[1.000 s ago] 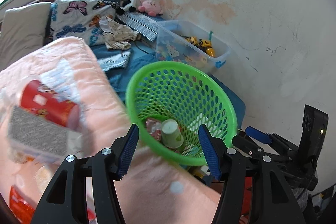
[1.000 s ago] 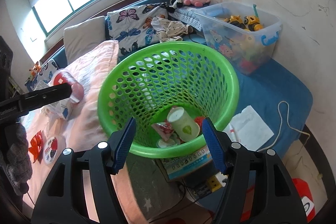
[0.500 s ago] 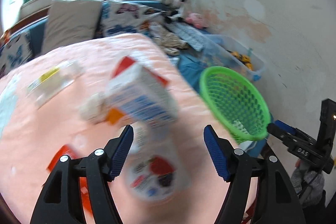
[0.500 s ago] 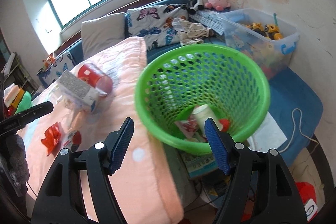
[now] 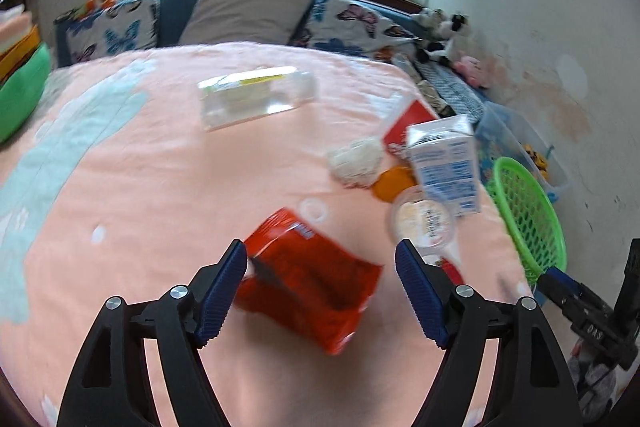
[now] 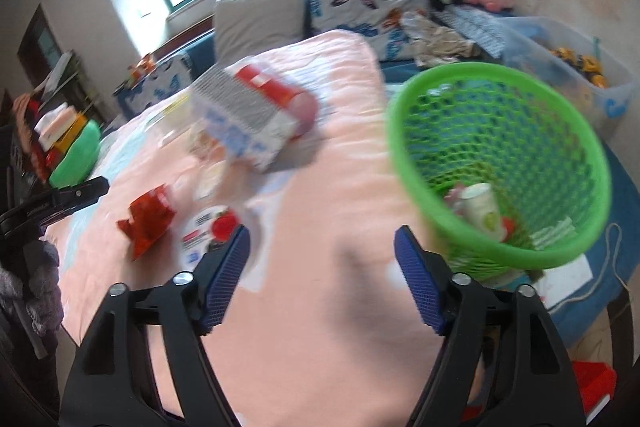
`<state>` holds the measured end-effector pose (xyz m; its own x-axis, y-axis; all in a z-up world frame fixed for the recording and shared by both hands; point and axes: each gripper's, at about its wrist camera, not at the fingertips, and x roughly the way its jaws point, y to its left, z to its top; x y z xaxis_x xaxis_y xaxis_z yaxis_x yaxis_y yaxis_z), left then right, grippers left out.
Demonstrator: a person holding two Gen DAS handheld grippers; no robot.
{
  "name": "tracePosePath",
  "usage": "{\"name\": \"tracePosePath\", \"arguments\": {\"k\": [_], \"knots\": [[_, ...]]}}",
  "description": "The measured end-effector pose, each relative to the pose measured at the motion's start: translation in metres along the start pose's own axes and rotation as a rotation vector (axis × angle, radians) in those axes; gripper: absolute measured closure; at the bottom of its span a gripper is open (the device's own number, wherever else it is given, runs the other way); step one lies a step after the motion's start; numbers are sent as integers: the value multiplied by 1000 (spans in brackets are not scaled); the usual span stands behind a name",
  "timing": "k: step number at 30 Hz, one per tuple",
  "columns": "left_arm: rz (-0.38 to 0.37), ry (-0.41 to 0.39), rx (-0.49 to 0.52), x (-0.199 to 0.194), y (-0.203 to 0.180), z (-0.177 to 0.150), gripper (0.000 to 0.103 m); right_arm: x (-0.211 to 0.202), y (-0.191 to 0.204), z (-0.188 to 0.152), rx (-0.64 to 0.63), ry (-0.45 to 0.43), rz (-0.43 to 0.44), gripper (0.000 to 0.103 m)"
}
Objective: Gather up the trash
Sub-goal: 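Move both tools back over the table toward the red snack packet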
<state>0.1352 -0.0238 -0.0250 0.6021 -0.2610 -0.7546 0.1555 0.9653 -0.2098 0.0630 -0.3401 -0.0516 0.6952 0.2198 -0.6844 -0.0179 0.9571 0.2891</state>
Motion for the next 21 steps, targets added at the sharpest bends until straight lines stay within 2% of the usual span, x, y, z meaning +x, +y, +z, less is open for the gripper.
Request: {"name": "tracePosePath", "arguments": {"k": [4,6,11,14,21], "knots": [[18,16,-53,-5,21,-10,28,15,27,-2,-63,29,41,25],[22,21,-77,-5,30,-13,28,23,41,-3,-100,47,60,20],[22,47,-127,-4,41,-21,25,44,66,-4,-186,88,94,16],[23,64,-146,-1,44,-24,20,59,76,-7,-231,113,110,14],[2,114,-243,16,55,-26,20,81,90,-5,-307,136,110,10]]}}
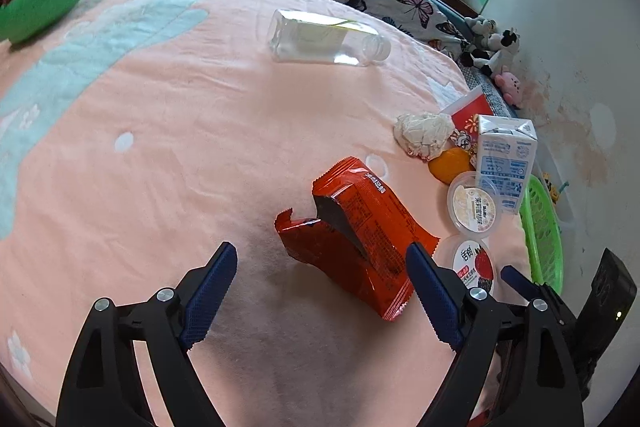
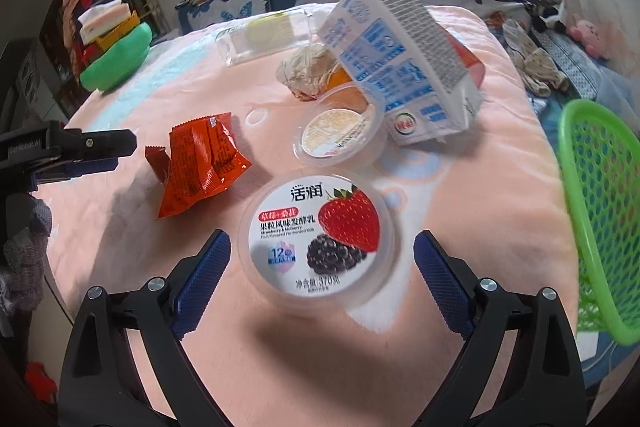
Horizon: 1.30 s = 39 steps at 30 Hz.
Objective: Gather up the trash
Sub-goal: 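Grasp the red snack packet with the left tool while the right tool grasps the strawberry yogurt cup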
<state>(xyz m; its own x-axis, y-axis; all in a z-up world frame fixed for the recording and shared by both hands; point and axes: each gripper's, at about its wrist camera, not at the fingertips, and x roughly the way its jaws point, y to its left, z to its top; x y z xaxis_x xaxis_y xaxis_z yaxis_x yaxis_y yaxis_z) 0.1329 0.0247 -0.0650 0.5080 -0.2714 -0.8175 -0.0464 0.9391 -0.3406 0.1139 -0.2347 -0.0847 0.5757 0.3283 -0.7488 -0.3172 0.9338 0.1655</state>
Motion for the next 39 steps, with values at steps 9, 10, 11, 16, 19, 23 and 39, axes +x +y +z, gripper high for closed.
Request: {"name": "tracePosePath", "arguments": {"k": [9,10,11,16,19,23,39], "knots": [[-30,0,54,20,-1,12,19,19,8,2,-46,32,-12,10],[-36,-4,72,23,-2,13,19,21,9,1,-50,34,-17,11],[-41,-6,91,25,-3,15,19,22,9,1,-54,35,-20,11],[-74,-9,141,35,-4,21,19,25,11,-1,-72,36,-36,12],[-91,-2,186,40,-8,25,29,25,10,-2,-71,35,-32,12],[-111,15,258,46,-15,27,34,25,10,-3,-72,35,-33,12],[-175,12,279,40,-16,18,85,10,12,-9,-71,17,-15,13]]}}
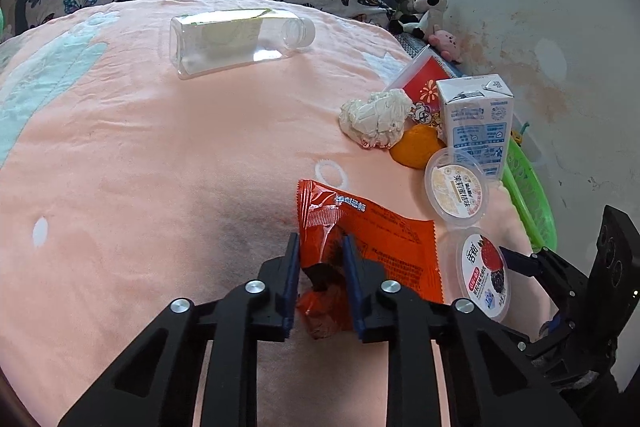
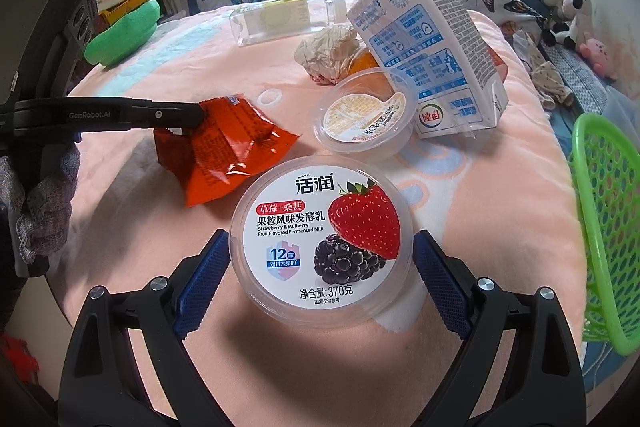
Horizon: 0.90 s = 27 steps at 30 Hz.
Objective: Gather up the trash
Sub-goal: 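Grasp the red snack packet with the left tool while the right tool grasps the strawberry yogurt cup, then drop the yogurt cup into the green basket with the right tool while the left tool drops the snack packet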
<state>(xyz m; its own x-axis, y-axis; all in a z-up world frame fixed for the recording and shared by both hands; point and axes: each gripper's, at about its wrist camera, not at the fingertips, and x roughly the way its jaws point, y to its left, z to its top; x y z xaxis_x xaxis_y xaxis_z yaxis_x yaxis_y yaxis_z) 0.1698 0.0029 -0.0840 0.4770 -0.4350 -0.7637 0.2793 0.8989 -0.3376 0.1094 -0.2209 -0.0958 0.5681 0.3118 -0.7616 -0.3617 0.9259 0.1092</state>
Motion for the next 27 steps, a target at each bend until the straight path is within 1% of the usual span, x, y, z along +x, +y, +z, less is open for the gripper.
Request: {"name": "tracePosePath", "arguments": {"k": [3,7,12,15,18,21,27], "knots": [[4,-13,3,-5,-4,-3,89,-6,1,-2,5,-9,1,13],[14,-28,10,-13,-9,-6,90,-18,-2,-6,23,-28,4,13],[-3,-63,19,-33,-20,-6,92,-35,-7,-7,46,-60,-1,13],[-18,-90,40,-48,-32,-1,92,-47,-16,-8,69,-84,-6,13],[-34,-108,67,-57,-45,6,92,-56,-28,-9,98,-101,-18,13],[-69,-119,96,-61,-64,13,92,-67,-44,-9,137,-122,-42,13],[-116,-121,147,-52,-104,30,92,-90,-94,-13,233,-152,-119,13]]}}
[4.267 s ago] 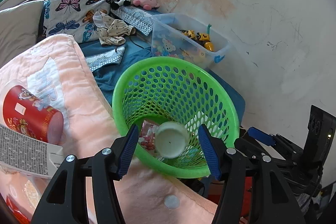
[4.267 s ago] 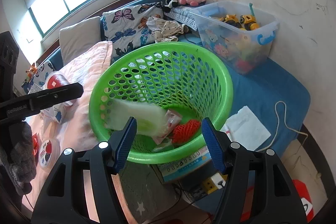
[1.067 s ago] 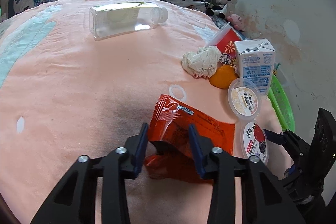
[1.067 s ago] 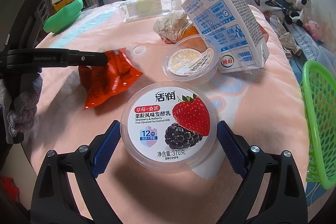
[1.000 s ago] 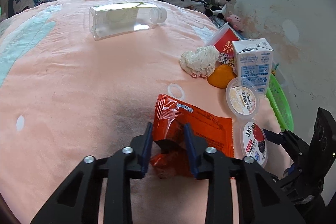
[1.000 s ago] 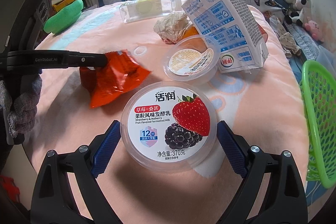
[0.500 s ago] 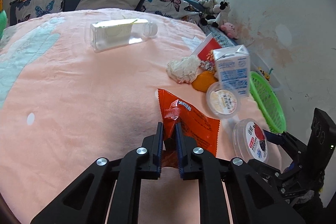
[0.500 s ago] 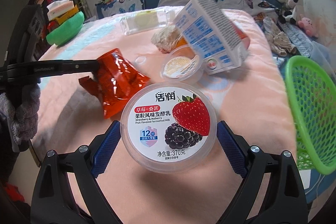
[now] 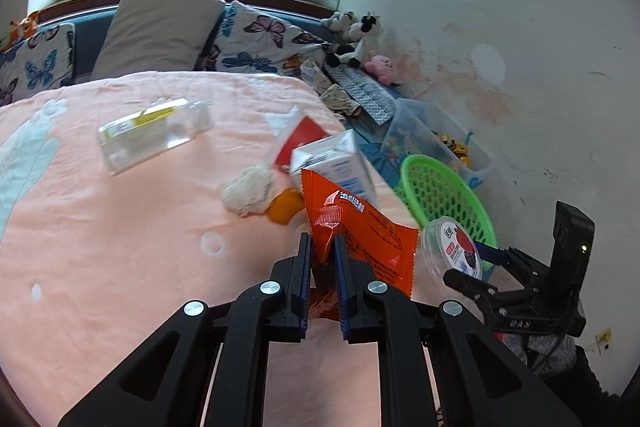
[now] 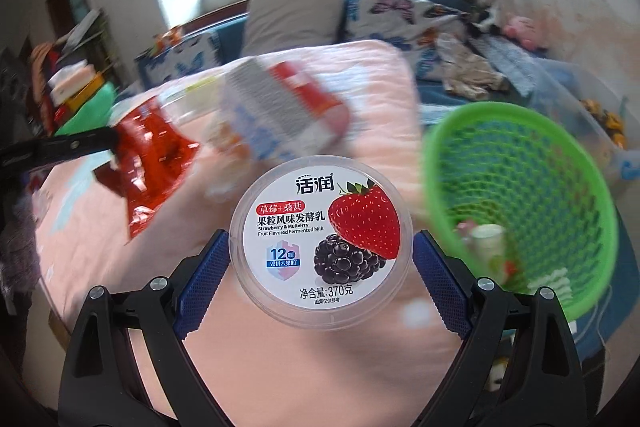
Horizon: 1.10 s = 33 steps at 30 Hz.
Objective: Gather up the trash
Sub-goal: 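Drop the yogurt cup into the green basket with the right tool while the left tool drops the snack packet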
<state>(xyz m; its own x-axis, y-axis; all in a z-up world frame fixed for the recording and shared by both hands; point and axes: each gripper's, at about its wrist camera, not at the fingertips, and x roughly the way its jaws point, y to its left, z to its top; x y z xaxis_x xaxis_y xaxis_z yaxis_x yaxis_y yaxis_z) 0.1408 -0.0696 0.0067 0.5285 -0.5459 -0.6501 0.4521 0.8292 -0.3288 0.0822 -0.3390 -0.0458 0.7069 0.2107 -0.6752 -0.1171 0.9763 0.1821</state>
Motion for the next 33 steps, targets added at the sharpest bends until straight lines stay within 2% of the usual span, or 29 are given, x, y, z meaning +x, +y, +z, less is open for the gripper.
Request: {"name": "tracePosePath", "arguments": {"k": [7,14,17,25,33], "knots": [[-34,8,65,29,-42,31,92,-9,-80,11,135,-11,-140,12],[-57,34,135,62,-84,56,92,-7,-137,9,231,1,-215,12],[-63,50,158,76,-98,62,92,0,-153,8,266,14,-213,12],[-76,87,195,111,-130,75,92,3,-172,1,304,14,-235,11],[-73,141,222,155,-158,73,92,-28,-171,-17,323,-30,-246,11]]}}
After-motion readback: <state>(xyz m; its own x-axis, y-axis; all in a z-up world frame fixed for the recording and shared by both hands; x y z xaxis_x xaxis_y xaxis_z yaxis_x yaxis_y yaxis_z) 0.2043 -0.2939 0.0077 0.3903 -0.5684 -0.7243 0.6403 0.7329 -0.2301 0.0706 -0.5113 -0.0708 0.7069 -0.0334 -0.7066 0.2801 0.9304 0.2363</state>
